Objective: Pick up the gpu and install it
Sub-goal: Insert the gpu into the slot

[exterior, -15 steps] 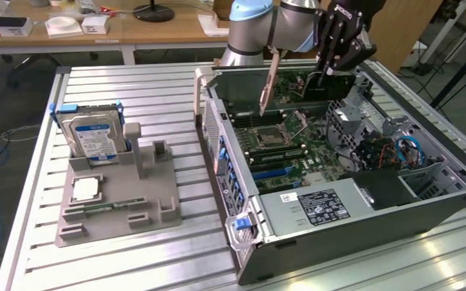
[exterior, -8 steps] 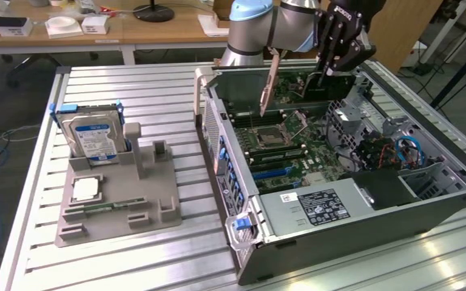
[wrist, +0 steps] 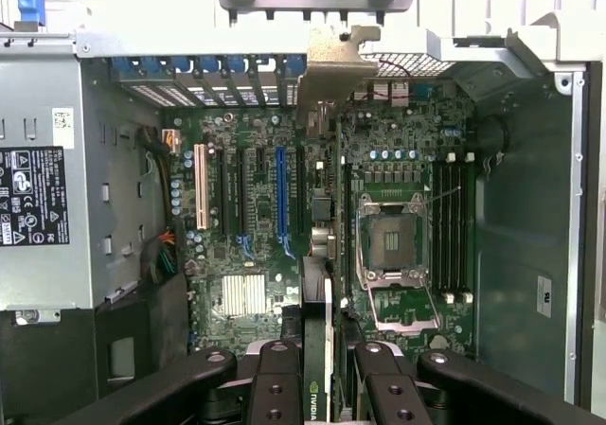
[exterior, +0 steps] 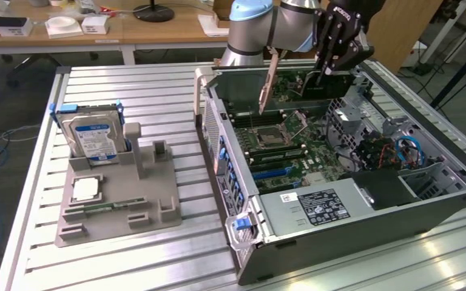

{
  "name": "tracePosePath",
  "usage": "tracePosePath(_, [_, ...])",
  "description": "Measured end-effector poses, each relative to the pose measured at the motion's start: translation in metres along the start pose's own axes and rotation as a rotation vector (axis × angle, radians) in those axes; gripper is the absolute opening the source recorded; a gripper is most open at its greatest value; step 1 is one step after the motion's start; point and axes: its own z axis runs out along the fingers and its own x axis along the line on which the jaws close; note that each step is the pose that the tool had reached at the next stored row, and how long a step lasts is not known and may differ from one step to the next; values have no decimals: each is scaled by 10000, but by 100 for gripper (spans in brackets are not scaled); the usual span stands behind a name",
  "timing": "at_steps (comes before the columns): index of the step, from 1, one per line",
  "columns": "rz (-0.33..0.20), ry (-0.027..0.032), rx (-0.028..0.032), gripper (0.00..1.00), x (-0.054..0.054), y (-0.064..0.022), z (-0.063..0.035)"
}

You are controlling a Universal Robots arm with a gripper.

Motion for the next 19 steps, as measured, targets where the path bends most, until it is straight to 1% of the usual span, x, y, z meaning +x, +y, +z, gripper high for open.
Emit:
tracePosePath(8, [18,1,0,26,3,0,60])
tracePosePath(19, [18,0,3,26,9,0,194])
